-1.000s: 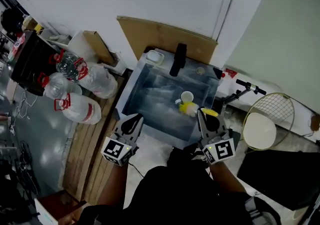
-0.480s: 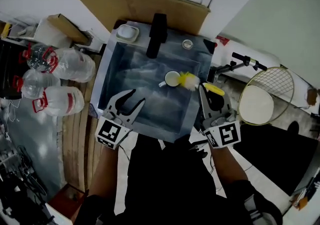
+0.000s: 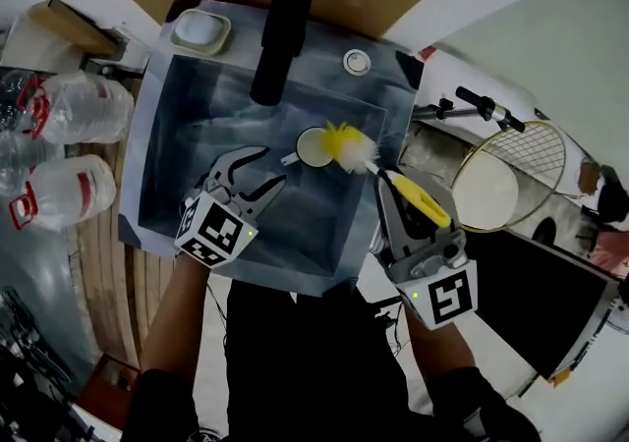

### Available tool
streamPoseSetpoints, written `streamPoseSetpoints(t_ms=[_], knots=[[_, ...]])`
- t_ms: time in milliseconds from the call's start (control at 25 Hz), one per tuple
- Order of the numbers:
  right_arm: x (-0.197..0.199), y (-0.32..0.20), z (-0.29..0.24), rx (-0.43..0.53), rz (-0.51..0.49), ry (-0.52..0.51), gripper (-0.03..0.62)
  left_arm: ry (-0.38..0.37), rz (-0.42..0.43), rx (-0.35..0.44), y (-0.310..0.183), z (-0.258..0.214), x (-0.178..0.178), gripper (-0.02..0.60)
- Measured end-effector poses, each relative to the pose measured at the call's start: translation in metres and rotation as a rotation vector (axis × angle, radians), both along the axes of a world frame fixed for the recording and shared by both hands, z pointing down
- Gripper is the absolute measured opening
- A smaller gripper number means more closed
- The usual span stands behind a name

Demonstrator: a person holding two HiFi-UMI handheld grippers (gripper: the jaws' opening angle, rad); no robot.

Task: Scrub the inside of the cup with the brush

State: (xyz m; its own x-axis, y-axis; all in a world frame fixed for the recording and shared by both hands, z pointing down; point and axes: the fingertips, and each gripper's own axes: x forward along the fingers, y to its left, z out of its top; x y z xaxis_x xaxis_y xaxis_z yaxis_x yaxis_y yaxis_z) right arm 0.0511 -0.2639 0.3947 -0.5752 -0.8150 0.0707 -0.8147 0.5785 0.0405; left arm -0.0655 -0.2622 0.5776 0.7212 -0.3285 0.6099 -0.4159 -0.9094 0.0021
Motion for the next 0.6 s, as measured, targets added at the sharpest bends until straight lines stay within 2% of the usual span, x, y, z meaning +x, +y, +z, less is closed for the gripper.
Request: streamPoseSetpoints(t_ms=[80, 240, 400, 480, 600], knots=[[-0.006, 0.002, 0.003, 0.007, -0.032, 0.025, 0.043, -0.009, 0.017, -0.022, -0.002, 0.02, 0.007, 0.207], [-0.014, -0.003, 0.017, -0.029, -0.074, -0.003, 0.043, -0.003, 0.021, -0.061, -0.008, 0.048, 0.013, 0.207], [-0.02, -0.009, 0.034, -0.075, -0.103, -0.001, 0.043, -0.016, 0.059, -0.075, -0.007, 0.065, 0.022, 0.205], [-0.026, -0.009, 0.043, -0.089, -0.134, -0.002, 0.043, -0.005, 0.069, -0.066, -0.007, 0.067, 0.025, 0.171], [-0.035, -0.008, 0.062, -0.12, -0.17, 0.009, 0.043, -0.001, 0.082, -0.027, -0.007, 0.066, 0.03, 0.078]])
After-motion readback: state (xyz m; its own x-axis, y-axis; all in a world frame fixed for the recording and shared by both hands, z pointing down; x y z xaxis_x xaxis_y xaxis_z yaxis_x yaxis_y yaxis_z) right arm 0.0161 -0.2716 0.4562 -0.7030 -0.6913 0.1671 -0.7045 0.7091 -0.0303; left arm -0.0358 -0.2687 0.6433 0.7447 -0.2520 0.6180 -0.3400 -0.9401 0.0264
